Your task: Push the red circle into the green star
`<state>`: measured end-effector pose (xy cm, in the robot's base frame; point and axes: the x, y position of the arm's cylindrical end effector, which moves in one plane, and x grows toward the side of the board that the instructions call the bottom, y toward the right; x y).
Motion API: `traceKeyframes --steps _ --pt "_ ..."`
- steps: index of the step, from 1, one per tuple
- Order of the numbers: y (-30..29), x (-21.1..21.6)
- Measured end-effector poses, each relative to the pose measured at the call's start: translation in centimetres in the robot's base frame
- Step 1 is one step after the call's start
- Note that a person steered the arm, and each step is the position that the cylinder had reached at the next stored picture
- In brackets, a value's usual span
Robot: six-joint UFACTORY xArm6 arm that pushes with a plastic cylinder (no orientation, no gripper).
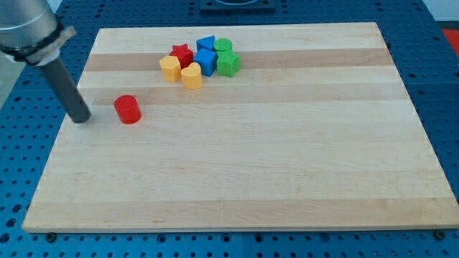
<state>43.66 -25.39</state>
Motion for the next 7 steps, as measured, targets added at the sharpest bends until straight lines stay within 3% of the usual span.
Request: traceKeyframes --steps 3,6,7 --pt "17.6 -4.1" --pt "15.1 0.6" --pt "18.6 3.4"
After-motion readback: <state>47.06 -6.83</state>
